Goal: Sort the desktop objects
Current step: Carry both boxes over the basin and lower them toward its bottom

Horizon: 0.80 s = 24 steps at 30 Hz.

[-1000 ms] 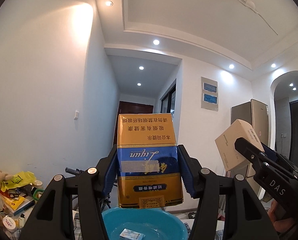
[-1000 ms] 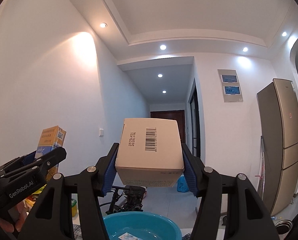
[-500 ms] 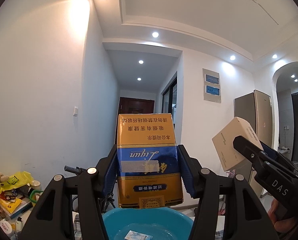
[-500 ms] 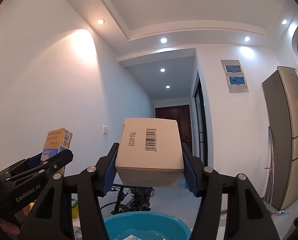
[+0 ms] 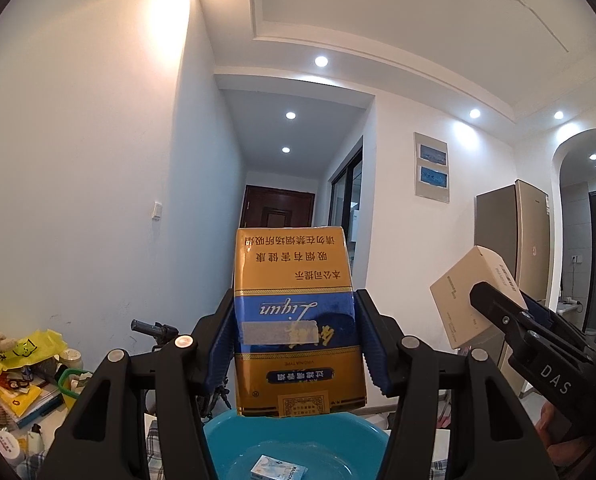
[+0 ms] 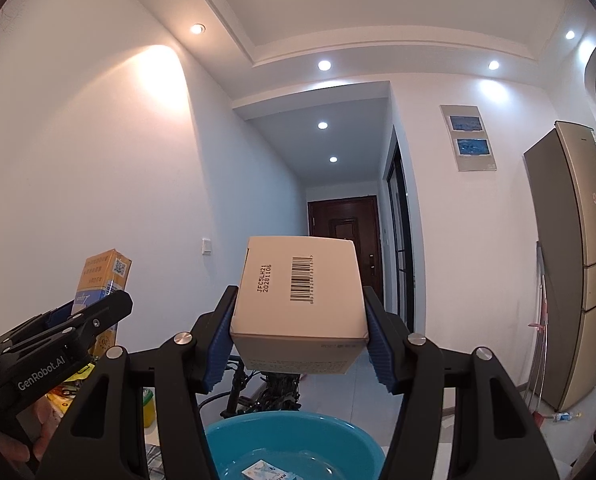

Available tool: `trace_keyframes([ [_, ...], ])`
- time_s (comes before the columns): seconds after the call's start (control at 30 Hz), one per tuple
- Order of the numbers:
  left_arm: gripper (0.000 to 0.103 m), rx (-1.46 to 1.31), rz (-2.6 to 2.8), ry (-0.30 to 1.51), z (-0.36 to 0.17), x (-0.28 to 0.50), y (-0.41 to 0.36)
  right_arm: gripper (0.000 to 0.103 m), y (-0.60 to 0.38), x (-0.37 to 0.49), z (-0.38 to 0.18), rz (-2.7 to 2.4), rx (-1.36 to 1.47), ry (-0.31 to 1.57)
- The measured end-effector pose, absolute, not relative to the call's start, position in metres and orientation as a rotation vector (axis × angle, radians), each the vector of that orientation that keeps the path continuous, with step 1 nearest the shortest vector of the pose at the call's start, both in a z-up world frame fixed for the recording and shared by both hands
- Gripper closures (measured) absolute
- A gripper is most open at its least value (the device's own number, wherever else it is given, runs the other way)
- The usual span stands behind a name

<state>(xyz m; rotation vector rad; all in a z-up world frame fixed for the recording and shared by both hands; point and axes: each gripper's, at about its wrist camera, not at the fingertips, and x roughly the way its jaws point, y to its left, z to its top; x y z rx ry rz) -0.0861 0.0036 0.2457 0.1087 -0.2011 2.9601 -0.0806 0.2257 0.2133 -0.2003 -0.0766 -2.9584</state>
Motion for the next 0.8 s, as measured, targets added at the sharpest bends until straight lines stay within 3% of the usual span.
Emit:
trace_keyframes([
  [0.37, 0.045, -0.121, 2.992, -0.214, 0.222, -0.156, -0.001, 0.046, 0.228, -0.141, 0.193, -2.961, 0.029, -0.110],
  [0.8, 0.045, -0.570, 2.893, -0.135, 0.152, -0.262, 0.020, 0.046, 0.224, -0.220, 0.145, -2.971, 0.357, -0.049],
])
